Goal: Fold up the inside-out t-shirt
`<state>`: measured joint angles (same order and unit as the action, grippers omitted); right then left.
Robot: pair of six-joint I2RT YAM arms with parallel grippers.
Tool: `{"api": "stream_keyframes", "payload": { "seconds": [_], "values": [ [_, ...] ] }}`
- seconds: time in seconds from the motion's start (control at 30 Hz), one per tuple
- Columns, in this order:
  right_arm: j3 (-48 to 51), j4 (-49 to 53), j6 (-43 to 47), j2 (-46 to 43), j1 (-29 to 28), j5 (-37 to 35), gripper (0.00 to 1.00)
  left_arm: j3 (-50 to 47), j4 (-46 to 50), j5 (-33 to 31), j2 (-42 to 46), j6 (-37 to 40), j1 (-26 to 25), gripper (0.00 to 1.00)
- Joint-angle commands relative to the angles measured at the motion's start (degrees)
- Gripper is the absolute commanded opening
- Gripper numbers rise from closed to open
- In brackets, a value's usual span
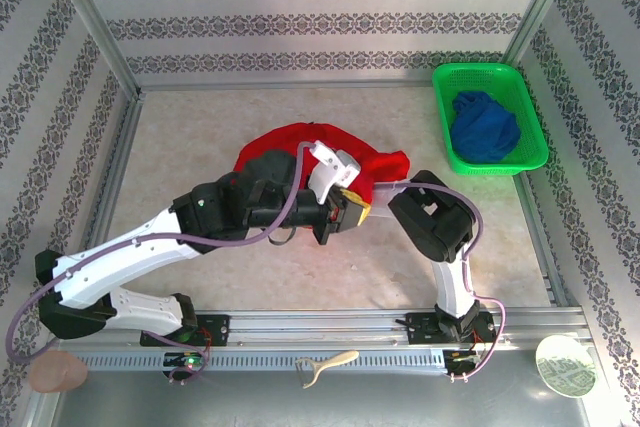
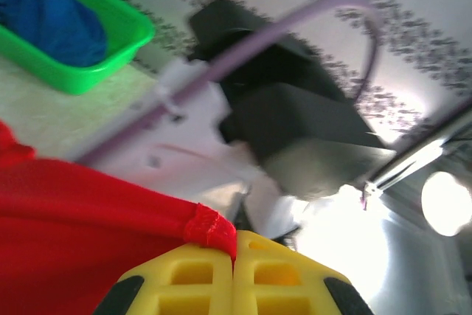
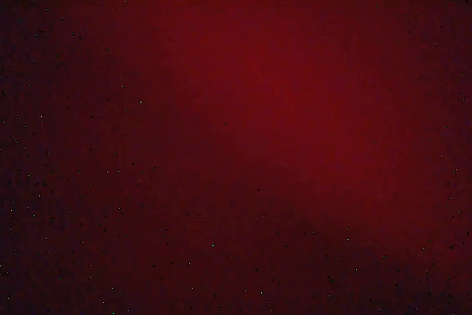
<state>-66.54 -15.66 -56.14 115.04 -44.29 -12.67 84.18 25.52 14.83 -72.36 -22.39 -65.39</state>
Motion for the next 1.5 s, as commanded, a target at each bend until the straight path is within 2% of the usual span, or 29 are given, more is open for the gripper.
{"api": "stream_keyframes", "payload": {
  "seconds": [0.0,0.1,0.2,0.37,0.47,0.53,0.6,0.67,0.73,0.77,0.83,0.93,1.03,1.13,1.23,1.4,1.47],
  "values": [
    [-1.9,6.6,1.8,0.3,0.4,2.2,0.09,1.2,-10.2,2.8,1.7,-4.9,-4.0,0.00],
    [0.2,7.3,1.4,-1.1,1.9,1.5,0.29,-0.7,-13.2,2.3,1.6,-6.3,-5.7,0.00],
    [4.0,6.6,0.6,-3.9,4.5,1.5,0.39,-1.0,-12.7,0.5,1.7,-6.3,-7.1,0.00],
    [9.2,7.1,0.6,-9.7,9.1,1.5,0.50,-5.8,-13.9,-3.0,5.7,-7.9,-7.2,0.00],
    [9.9,7.7,1.2,-11.3,12.2,2.7,0.54,-5.4,-17.4,-2.7,6.5,-10.0,-9.7,0.00],
    [8.8,9.4,2.1,-11.6,13.6,3.2,0.57,-3.3,-20.7,-0.4,5.0,-12.6,-11.0,0.00],
    [5.8,13.7,3.4,-11.4,14.2,2.3,0.63,-1.8,-25.6,2.9,2.6,-16.1,-11.9,0.00],
    [2.4,18.7,4.9,-10.9,14.3,0.4,0.68,0.3,-26.4,4.6,1.1,-17.2,-12.0,0.00],
    [-0.4,24.4,5.9,-10.6,14.3,-2.6,0.74,2.1,-23.3,3.7,1.1,-14.4,-12.0,0.00],
    [-1.6,27.1,6.0,-10.4,14.4,-4.0,0.78,2.5,-20.4,1.3,1.8,-12.5,-12.0,0.00],
    [-3.4,33.0,5.4,-9.9,14.4,-7.1,0.83,1.4,-19.9,-0.6,4.0,-11.2,-11.9,0.00],
    [-4.8,38.9,3.2,-9.1,15.2,-9.5,0.86,1.3,-21.0,-0.2,6.1,-11.8,-12.0,0.00],
    [-5.6,42.0,0.7,-7.3,17.0,-7.0,0.87,1.1,-20.8,-1.1,8.5,-11.2,-11.9,0.00],
    [-5.0,43.9,-2.1,-6.6,18.8,-5.2,0.87,0.5,-17.7,-5.6,12.2,-7.9,-11.9,0.00],
    [-3.6,43.5,-4.4,-6.5,19.8,-3.8,0.87,-1.0,-17.5,-7.1,14.3,-7.0,-11.8,0.00],
    [-7.8,42.7,-2.6,-5.1,16.9,-1.6,0.86,-1.8,-17.7,-5.6,11.5,-7.6,-11.8,0.00],
    [-10.8,44.0,-1.4,-4.6,14.7,-3.9,0.86,-1.8,-18.8,-4.1,9.4,-8.5,-11.8,0.00]
  ]
}}
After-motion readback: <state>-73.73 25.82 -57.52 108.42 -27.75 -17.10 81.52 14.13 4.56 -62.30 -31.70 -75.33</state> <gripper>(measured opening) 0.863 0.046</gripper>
